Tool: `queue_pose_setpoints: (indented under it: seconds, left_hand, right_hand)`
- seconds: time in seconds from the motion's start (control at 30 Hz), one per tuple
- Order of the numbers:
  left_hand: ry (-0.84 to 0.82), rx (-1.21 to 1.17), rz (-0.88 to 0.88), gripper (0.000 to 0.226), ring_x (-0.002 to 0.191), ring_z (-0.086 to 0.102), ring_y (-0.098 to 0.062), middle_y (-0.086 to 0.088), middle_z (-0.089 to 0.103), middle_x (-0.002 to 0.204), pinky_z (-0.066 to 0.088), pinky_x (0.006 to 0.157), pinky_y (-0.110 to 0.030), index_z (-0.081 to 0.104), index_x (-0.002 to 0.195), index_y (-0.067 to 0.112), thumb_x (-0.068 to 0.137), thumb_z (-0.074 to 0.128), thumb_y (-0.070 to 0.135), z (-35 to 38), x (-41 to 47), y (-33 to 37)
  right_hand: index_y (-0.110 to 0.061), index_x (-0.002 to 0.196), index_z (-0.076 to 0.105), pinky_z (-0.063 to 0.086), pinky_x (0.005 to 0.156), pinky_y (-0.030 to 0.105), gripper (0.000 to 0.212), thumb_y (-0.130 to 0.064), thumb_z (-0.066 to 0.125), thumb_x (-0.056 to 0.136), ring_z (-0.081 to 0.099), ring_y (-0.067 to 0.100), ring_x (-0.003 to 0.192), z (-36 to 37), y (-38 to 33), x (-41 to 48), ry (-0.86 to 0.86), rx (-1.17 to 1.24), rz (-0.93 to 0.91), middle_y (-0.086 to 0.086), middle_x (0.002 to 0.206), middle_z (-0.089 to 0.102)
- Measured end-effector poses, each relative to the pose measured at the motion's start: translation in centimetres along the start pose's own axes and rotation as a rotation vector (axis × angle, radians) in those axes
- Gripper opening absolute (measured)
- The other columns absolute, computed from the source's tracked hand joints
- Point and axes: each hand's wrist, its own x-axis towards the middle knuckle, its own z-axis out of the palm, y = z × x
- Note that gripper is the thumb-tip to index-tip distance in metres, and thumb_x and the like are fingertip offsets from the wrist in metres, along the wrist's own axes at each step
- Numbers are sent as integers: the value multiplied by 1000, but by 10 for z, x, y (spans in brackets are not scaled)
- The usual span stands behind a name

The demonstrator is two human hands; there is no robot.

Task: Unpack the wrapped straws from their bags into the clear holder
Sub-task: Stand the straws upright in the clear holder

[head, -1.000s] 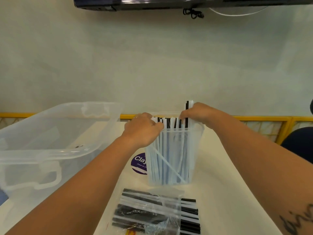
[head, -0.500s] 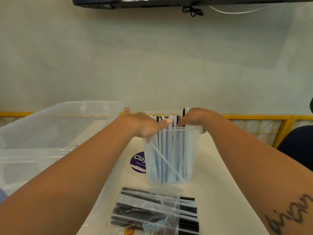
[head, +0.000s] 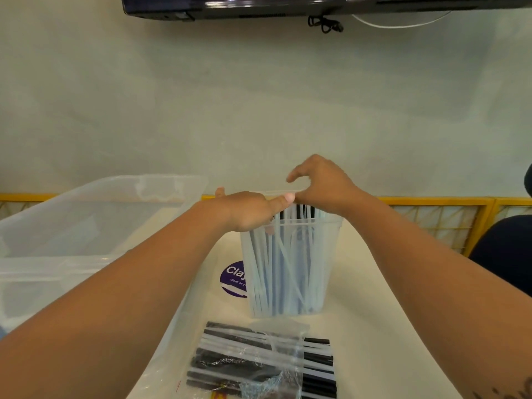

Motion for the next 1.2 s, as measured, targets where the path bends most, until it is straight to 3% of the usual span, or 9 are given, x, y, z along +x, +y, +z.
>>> queue_pose_setpoints:
  seconds: [0.07, 0.17, 0.33, 0.43, 0.67, 0.77, 0.9, 1.03, 1.2]
  left_hand:
    - [7, -18, 0, 80, 139, 27, -22, -2, 44, 144, -9, 113, -49, 58, 123, 21, 88, 1, 66, 1, 0, 2]
    - [13, -55, 0, 79, 139, 28, -21, -1, 44, 144, -9, 113, -49, 58, 123, 24, 89, 0, 65, 2, 0, 0]
    - [52, -95, 2, 81, 137, 31, -22, -3, 50, 138, -9, 113, -48, 58, 125, 25, 87, 0, 67, 5, 0, -6]
    - [72, -140, 30, 76, 135, 33, -21, -1, 52, 136, -8, 114, -49, 59, 123, 30, 88, 2, 65, 7, -1, -10]
    - [160, -169, 99, 48, 132, 36, -18, 7, 48, 124, 15, 112, -48, 59, 114, 31, 92, 28, 60, 11, -6, -19]
    - [149, -224, 111, 52, 143, 17, -16, 4, 25, 154, 13, 116, -47, 45, 136, 33, 92, 33, 58, 18, -7, -20]
    - [137, -291, 126, 58, 146, 2, -15, 1, 14, 158, 9, 115, -38, 36, 143, 29, 92, 34, 57, 21, -9, -21]
    - [129, -295, 143, 56, 146, 5, -14, 0, 16, 157, 9, 115, -35, 35, 143, 27, 94, 35, 53, 19, -9, -26]
    - [198, -275, 164, 51, 144, 15, -16, -2, 22, 156, 12, 115, -32, 35, 144, 21, 98, 31, 43, 21, -13, -27]
  right_hand:
    - [-15, 93, 69, 43, 61, 21, 17, -11, 66, 77, 53, 11, 74, -3, -17, -3, -222, 17, -68, 1, 91, 62]
    - [-9, 73, 58, 31, 49, 22, 10, -2, 54, 78, 38, 15, 54, -1, -30, -3, -451, -57, -26, 2, 58, 45]
    - [-14, 55, 44, 26, 47, 21, 30, -9, 55, 83, 32, 13, 50, 11, -26, 4, -431, -41, 14, -1, 52, 37]
    - [-17, 59, 56, 34, 43, 13, 26, -3, 59, 81, 44, 5, 43, 9, -20, 5, -416, 22, 28, -8, 47, 49]
    - [-9, 82, 69, 48, 63, 21, 6, -4, 68, 79, 59, 10, 66, 0, -4, 11, -132, -25, 78, -2, 72, 64]
    - [-12, 77, 73, 51, 75, 29, 8, -5, 68, 77, 65, 17, 86, 9, 0, 11, -174, -181, 80, 2, 88, 72]
    - [-10, 86, 74, 51, 79, 29, 13, -2, 67, 78, 64, 19, 96, 13, 2, 12, -207, -241, 98, 4, 97, 72]
    - [-9, 92, 73, 45, 66, 24, 19, 2, 66, 78, 62, 18, 86, 11, 5, 12, -173, -218, 106, 6, 100, 71]
    - [-10, 110, 67, 44, 81, 24, 28, -1, 58, 85, 59, 23, 107, 4, 6, 4, -14, -142, 138, 7, 121, 62]
